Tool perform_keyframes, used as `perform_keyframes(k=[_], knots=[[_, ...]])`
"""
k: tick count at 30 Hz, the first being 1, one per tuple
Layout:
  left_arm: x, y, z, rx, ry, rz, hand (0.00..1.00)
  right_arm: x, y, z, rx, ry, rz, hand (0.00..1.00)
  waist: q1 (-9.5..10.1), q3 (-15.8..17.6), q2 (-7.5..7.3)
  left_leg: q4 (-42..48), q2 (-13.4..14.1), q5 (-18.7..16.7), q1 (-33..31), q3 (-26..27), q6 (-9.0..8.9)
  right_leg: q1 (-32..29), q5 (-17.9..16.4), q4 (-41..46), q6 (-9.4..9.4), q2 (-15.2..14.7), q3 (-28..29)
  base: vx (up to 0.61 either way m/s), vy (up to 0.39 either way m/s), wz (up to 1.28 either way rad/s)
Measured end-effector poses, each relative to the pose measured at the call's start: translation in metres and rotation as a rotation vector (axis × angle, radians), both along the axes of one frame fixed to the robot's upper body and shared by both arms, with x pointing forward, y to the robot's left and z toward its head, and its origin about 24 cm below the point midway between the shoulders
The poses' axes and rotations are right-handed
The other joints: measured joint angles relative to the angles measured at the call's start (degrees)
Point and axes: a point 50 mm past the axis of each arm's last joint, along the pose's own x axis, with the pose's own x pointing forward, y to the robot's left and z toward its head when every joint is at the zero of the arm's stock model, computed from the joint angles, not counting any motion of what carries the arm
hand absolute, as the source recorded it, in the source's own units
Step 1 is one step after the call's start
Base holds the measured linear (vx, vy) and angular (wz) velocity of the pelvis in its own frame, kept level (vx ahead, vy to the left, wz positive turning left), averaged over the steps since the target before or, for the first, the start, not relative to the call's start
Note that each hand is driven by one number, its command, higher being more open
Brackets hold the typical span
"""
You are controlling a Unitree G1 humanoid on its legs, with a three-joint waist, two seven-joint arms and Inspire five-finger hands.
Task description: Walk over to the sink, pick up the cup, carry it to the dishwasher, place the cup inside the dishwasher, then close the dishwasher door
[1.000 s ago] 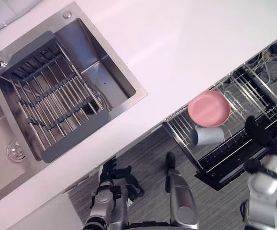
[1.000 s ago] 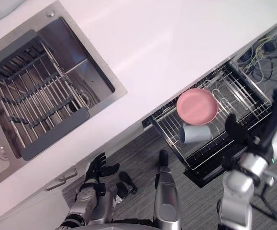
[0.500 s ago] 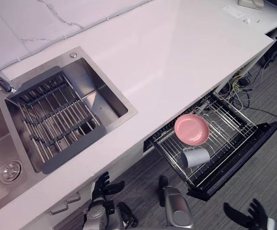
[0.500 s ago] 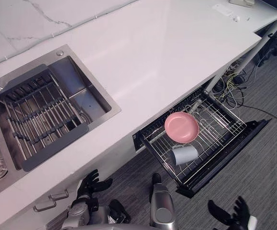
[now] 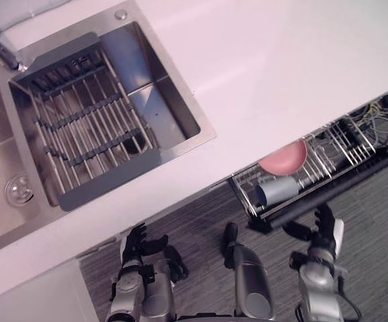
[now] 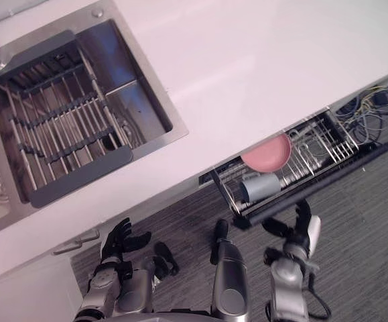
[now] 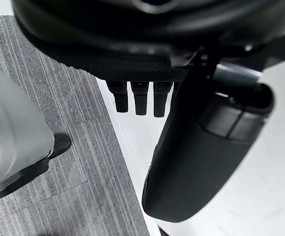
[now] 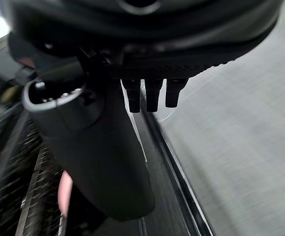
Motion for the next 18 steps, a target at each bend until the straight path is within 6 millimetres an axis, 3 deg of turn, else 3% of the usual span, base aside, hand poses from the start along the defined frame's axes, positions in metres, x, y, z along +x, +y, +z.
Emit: perform_keyframes(k=[1, 3, 5, 9, 14, 18], knots=[[0.001, 0.000, 0.000, 0.001, -0.002, -0.002, 0.90, 0.012, 0.002, 0.006, -0.005, -0.021, 0.019, 0.90, 0.02, 0.13, 0.23, -0.43, -0.20, 0.33, -0.19, -0.52, 0.07, 0.11, 0.34, -0.54, -0.03, -0.05, -0.33, -0.05, -0.045, 0.31], [0.003, 0.000, 0.001, 0.004, -0.006, -0.008, 0.90, 0.060, 0.004, 0.037, -0.083, -0.082, 0.119, 0.90, 0.55, 0.98, 1.79, -2.04, -1.08, 1.68, -0.65, -3.55, 0.26, 1.41, 1.98, -3.06, -0.27, 0.04, -1.91, -0.05, -0.038, 0.30], [0.005, 0.001, 0.002, 0.016, -0.015, -0.019, 0.90, 0.077, -0.002, 0.049, -0.085, -0.101, 0.087, 0.90, 1.36, 1.53, 2.88, -2.87, -1.36, 2.52, -0.75, -5.73, 0.24, 2.71, 2.76, -4.59, -0.52, 0.18, -3.38, -0.06, -0.043, 0.33], [0.006, 0.014, 0.003, 0.058, -0.007, -0.034, 0.90, 0.076, -0.017, 0.043, -0.129, -0.033, 0.122, 0.90, 0.47, 1.62, 3.03, -3.79, -1.74, 3.42, -1.12, -10.95, -0.47, 5.85, 3.47, -6.94, -1.00, 0.50, -7.17, -0.06, -0.046, 0.41], [0.002, 0.015, -0.001, 0.064, 0.021, -0.043, 0.90, 0.069, -0.028, 0.034, -0.143, 0.035, 0.178, 0.90, 0.22, 1.55, 3.14, -6.45, -2.25, 5.14, 0.50, -14.91, -0.63, 9.07, 3.40, -9.18, -1.10, 1.23, -9.97, -0.05, -0.050, 0.26], [-0.007, 0.014, -0.008, 0.076, 0.069, -0.073, 0.90, 0.040, -0.029, 0.007, -0.182, 0.123, 0.290, 0.90, 0.02, -0.77, 3.43, -11.46, -2.59, 8.06, 3.43, -17.53, -2.27, 12.59, 2.72, -11.81, -1.85, 2.26, -13.05, 0.05, -0.077, 0.34]])
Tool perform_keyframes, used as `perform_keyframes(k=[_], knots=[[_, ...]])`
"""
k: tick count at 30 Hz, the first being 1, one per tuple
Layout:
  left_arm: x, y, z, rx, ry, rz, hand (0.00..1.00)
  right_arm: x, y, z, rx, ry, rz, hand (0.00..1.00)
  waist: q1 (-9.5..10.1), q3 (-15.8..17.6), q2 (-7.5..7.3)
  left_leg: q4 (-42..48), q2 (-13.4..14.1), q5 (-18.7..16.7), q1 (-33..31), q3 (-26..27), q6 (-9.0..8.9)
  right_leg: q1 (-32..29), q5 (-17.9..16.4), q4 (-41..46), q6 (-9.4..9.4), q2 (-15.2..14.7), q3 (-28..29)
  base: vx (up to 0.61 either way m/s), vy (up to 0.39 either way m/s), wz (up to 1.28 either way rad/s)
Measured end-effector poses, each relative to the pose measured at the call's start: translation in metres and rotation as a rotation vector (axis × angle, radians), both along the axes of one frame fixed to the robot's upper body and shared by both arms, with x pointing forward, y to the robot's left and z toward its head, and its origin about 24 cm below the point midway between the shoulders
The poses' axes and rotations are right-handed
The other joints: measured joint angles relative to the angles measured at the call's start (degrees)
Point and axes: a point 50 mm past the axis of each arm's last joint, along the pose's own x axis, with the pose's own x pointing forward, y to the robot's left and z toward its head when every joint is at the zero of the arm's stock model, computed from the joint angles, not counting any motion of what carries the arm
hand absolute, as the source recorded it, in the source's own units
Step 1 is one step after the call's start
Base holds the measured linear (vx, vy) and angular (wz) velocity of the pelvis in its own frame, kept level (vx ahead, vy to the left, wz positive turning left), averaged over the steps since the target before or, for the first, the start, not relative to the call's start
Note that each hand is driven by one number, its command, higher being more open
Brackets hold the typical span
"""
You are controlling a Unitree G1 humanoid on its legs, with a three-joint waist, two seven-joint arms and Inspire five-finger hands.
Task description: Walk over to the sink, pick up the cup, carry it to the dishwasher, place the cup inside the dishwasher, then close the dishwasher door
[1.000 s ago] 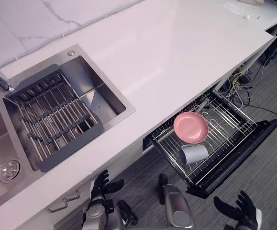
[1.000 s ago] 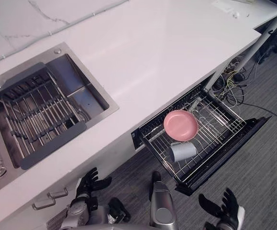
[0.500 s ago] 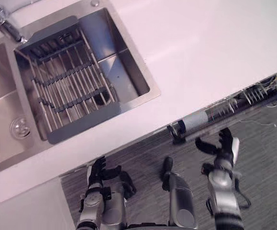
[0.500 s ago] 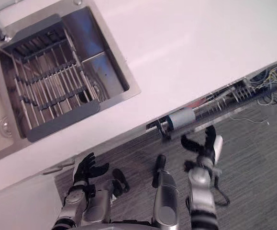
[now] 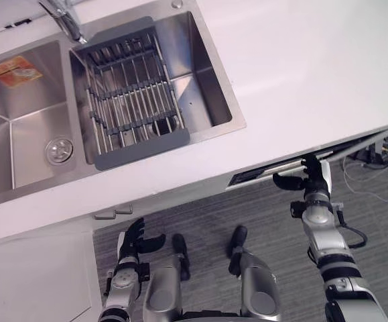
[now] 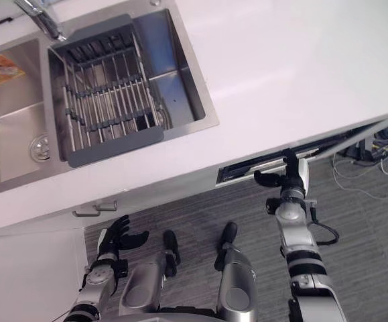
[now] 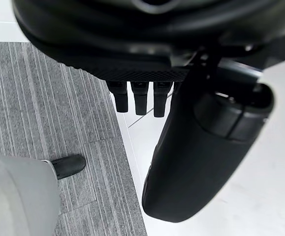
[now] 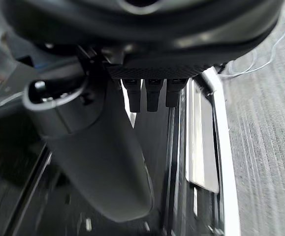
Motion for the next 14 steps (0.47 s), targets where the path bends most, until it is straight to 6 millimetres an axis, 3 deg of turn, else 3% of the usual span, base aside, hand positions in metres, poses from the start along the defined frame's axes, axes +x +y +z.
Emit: perform_keyframes(k=[6, 9, 14], knots=[[-0.024, 0.004, -0.014, 0.012, 0.096, -0.006, 0.90, -0.055, -0.001, -0.049, 0.059, 0.161, -0.017, 0.90, -0.19, -7.60, -0.34, -5.08, -0.03, 2.28, 4.59, -2.47, -0.70, 4.41, -2.12, -0.20, 0.70, 0.48, -3.50, 0.15, -0.047, 0.27], [-0.040, 0.010, -0.019, 0.024, 0.141, -0.008, 0.90, -0.081, 0.007, -0.072, 0.123, 0.227, -0.035, 0.90, -0.49, -11.57, -1.69, -5.61, -0.23, 2.43, 6.17, -2.47, -0.90, 5.90, -2.74, -0.35, 1.16, 0.36, -3.44, 0.16, -0.005, 0.00], [-0.042, 0.016, -0.019, 0.034, 0.149, -0.016, 0.90, -0.109, 0.018, -0.108, 0.238, 0.365, -0.103, 0.90, -0.62, -13.29, -3.69, -6.44, -0.63, 2.43, 8.28, -1.90, -0.90, 7.51, -2.77, -0.71, 1.31, 0.23, -3.00, 0.04, 0.023, -0.01]])
